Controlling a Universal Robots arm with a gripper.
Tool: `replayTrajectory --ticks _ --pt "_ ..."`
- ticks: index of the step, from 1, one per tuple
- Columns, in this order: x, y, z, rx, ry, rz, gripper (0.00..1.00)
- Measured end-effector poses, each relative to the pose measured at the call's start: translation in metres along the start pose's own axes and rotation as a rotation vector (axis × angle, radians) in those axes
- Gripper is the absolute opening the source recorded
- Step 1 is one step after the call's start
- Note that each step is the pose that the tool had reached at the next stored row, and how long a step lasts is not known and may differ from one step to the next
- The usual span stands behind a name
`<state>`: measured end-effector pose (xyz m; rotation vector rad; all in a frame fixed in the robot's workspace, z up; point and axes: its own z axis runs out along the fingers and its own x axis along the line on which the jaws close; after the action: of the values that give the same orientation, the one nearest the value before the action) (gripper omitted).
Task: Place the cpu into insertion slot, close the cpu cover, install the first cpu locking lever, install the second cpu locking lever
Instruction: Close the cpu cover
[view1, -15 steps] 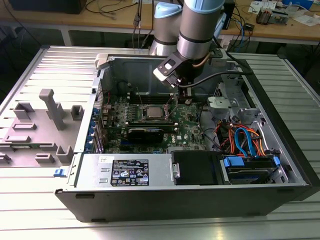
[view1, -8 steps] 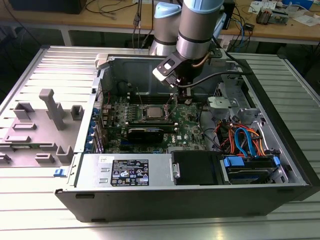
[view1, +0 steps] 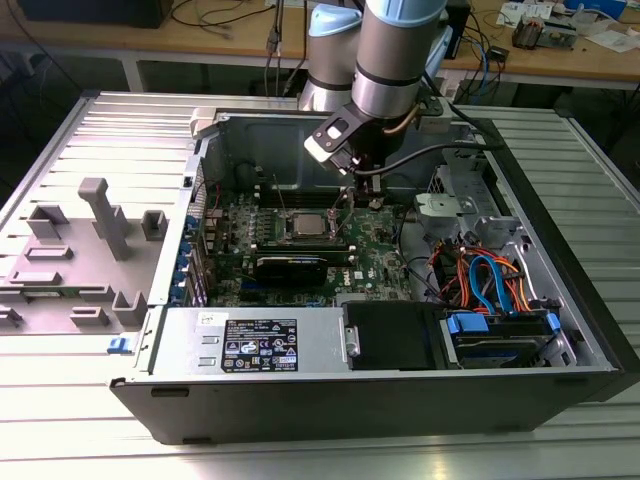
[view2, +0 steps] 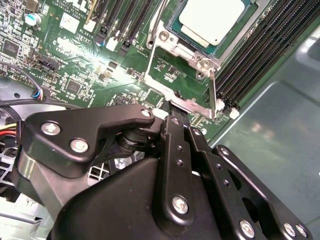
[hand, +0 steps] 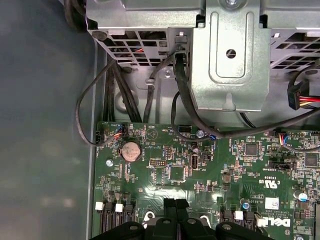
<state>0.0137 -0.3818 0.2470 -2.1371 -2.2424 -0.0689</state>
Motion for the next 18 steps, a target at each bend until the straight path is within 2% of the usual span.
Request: replayTrajectory --ticks 18 --pt "0.0001 -0.0033 0.0000 0.0001 0.0000 0.000 0.11"
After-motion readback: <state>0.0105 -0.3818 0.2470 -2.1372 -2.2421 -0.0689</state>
